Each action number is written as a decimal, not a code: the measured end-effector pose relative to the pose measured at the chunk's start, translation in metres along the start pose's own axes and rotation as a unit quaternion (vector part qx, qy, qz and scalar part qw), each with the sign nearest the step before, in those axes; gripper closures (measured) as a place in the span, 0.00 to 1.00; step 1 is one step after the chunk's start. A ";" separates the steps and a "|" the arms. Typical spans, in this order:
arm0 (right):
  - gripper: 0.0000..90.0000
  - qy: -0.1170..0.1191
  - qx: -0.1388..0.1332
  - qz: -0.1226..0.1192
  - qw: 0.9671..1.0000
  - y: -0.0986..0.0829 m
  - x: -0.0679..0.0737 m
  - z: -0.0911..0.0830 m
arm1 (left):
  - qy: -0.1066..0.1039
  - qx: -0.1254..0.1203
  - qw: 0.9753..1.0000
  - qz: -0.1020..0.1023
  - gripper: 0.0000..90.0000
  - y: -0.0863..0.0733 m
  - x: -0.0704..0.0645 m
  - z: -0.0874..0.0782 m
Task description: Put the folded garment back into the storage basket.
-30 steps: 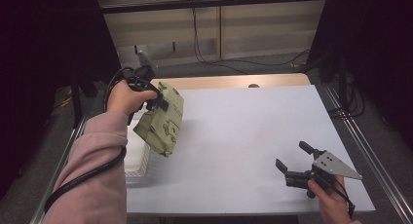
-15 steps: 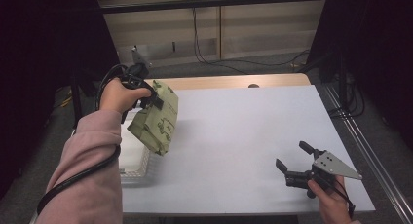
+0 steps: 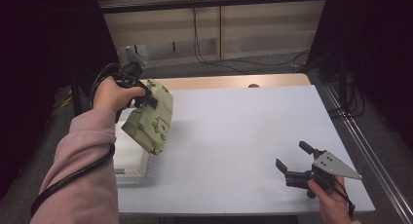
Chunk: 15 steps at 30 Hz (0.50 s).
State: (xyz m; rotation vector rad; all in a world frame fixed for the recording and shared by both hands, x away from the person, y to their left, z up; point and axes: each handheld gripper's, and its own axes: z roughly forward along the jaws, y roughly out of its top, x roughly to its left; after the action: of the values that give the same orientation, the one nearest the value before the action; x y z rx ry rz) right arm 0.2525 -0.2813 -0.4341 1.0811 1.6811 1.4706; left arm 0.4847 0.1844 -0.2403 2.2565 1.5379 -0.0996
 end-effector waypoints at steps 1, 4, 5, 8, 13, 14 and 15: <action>0.01 0.001 0.000 -0.003 1.000 0.000 0.000 0.000 | 0.001 0.000 1.000 0.001 0.82 0.000 0.001 -0.001; 0.01 0.001 0.000 -0.003 1.000 0.000 0.000 0.000 | -0.001 -0.001 1.000 0.001 0.82 0.000 0.003 -0.004; 0.01 0.000 0.000 -0.002 1.000 0.000 0.000 0.000 | 0.001 -0.003 1.000 -0.003 0.82 0.000 0.003 -0.005; 0.01 0.001 0.000 0.000 1.000 0.000 0.000 0.000 | 0.006 -0.004 1.000 -0.006 0.82 -0.001 0.005 -0.008; 0.01 -0.001 0.000 0.003 1.000 0.000 0.000 0.000 | 0.009 -0.006 1.000 -0.007 0.82 -0.003 0.009 -0.010; 0.01 -0.001 0.000 0.005 1.000 0.000 0.000 0.000 | 0.006 -0.006 1.000 -0.005 0.82 -0.004 0.010 -0.010; 0.01 -0.001 0.000 0.004 1.000 0.000 0.000 0.000 | 0.007 -0.007 1.000 -0.006 0.82 -0.004 0.012 -0.011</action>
State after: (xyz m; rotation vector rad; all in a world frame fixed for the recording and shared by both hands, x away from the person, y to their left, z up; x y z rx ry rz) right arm 0.2520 -0.2812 -0.4338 1.0909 1.6780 1.4741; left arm 0.4834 0.1999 -0.2346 2.2414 1.5544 -0.0755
